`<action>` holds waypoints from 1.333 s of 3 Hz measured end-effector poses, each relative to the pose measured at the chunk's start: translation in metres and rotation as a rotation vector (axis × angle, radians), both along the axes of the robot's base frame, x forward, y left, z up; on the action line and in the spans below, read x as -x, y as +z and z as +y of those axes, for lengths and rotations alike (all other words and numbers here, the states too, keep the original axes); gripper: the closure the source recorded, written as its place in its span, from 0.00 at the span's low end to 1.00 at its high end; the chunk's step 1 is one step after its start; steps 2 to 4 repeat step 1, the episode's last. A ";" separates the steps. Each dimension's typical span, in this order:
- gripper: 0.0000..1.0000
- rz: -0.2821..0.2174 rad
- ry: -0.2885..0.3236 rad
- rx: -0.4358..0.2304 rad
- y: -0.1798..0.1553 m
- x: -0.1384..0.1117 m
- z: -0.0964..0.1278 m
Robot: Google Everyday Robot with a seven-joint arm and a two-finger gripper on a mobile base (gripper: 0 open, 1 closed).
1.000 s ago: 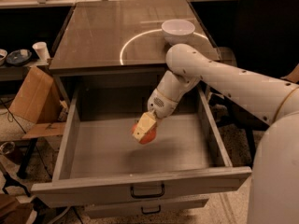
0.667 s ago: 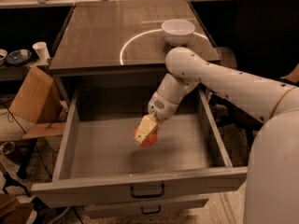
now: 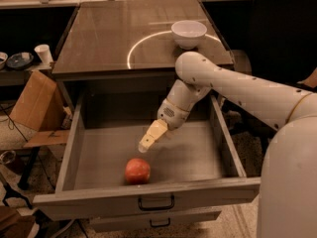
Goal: Place apple into top drawer
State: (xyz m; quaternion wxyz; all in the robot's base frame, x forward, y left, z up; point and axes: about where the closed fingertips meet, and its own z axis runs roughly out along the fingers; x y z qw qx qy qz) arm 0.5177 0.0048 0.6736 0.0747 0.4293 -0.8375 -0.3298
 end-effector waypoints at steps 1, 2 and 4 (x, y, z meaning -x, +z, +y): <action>0.00 0.000 0.000 0.000 0.000 0.000 0.000; 0.00 0.000 0.000 0.000 0.000 0.000 0.000; 0.00 0.000 0.000 0.000 0.000 0.000 0.000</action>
Offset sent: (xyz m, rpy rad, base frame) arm 0.0000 0.0000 0.0000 0.0000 0.0000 0.0000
